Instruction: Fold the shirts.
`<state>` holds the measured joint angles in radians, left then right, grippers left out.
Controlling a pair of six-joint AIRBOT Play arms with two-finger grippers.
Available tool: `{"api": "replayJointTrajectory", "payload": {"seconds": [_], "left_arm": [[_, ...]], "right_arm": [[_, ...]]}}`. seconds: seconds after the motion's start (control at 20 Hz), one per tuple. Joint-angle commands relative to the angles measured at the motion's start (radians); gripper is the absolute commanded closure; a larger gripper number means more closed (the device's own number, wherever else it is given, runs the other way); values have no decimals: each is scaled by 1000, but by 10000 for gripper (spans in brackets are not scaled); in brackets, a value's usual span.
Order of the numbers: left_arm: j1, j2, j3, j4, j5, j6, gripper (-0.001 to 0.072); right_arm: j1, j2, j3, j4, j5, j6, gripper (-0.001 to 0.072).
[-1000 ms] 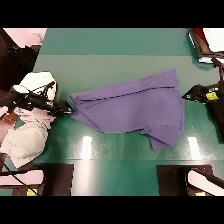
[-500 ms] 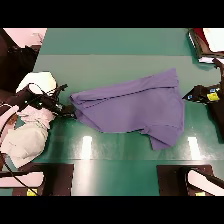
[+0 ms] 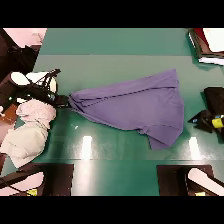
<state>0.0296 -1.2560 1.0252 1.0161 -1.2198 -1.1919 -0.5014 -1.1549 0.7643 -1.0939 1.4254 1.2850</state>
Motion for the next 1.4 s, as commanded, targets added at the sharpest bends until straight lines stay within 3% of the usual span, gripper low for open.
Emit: {"api": "replayJointTrajectory", "payload": {"seconds": [0.0, 0.35, 0.4, 0.45, 0.5, 0.7, 0.85, 1.1, 1.25, 1.35], "left_arm": [[0, 26, 6, -6, 5, -17, 685], [0, 26, 6, -7, 5, -39, 684], [0, 26, 6, -9, 1, -42, 685], [0, 26, 6, -16, -8, -60, 684], [0, 26, 8, -32, -17, -80, 685], [0, 84, 138, -50, 5, -119, 686], [0, 157, 402, -52, 39, -121, 685], [0, 251, 897, -52, 114, -121, 685], [0, 297, 1113, -54, 144, -121, 685], [0, 368, 1125, -55, 209, -121, 685]], "right_arm": [[-56, -23, -146, 7, -47, -20, 259], [70, -30, -185, 133, -193, -56, 287], [101, -30, -174, 133, -200, -56, 379], [130, -30, -155, 133, -197, -56, 623], [153, -29, -129, 134, -188, -56, 698], [222, 69, 106, 158, -167, -51, 699], [232, 182, 394, 175, -268, 10, 699], [232, 284, 903, 175, -473, 15, 700], [232, 311, 1106, 174, -496, 14, 699], [232, 332, 1186, 157, -483, 14, 699]]}}
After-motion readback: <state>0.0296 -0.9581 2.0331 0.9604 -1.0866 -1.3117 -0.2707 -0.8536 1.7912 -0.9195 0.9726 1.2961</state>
